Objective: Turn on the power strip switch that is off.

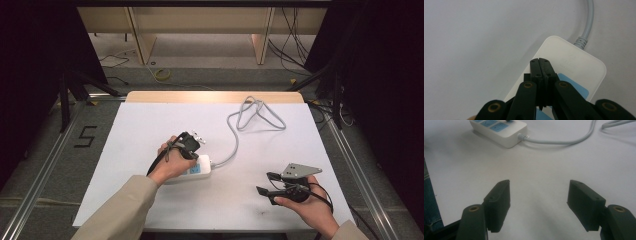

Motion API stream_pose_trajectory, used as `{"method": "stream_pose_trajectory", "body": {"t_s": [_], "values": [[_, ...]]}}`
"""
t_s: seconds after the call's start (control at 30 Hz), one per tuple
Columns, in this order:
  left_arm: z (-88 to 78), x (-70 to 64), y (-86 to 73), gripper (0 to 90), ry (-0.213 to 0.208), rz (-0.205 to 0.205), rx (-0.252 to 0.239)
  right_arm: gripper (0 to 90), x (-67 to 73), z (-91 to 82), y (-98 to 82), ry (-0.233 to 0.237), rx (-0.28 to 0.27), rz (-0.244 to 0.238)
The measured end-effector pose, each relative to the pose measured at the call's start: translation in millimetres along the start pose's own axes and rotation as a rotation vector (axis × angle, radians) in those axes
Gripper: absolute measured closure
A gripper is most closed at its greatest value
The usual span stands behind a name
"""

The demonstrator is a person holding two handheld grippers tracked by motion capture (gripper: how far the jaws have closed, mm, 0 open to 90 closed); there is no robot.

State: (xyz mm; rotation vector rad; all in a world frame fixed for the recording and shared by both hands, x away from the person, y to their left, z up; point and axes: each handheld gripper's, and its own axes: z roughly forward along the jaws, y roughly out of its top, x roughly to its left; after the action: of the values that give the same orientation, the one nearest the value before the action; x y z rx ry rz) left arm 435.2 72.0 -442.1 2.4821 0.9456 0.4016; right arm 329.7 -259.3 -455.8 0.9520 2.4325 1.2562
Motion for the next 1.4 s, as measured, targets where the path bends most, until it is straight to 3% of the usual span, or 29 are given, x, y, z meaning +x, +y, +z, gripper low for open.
{"method": "stream_pose_trajectory", "body": {"t_s": [0.13, 0.27, 0.5, 0.9, 1.4], "values": [[-0.4, 1.6, -1.7, 90.0, 0.03, 0.018, 0.031, 35.2, 0.1, 0.0, 0.0, 0.0, -0.001, 0.0], [-0.8, 3.4, -3.0, 90.0, 0.018, 0.029, 0.022, 35.2, 0.1, -0.1, 0.2, 0.0, -0.002, -0.001], [-1.9, 5.2, -0.7, 90.0, -0.02, -0.018, -0.018, 35.2, -0.4, -0.1, 0.1, 0.001, 0.002, 0.002], [-1.0, 0.8, 1.5, 90.0, -0.034, -0.003, -0.006, 35.2, -0.4, 0.0, 0.0, 0.001, -0.002, -0.001], [-1.0, 2.1, 2.6, 90.0, -0.011, 0.01, 0.005, 35.2, -0.5, 0.1, 0.1, 0.002, 0.001, -0.002]]}}
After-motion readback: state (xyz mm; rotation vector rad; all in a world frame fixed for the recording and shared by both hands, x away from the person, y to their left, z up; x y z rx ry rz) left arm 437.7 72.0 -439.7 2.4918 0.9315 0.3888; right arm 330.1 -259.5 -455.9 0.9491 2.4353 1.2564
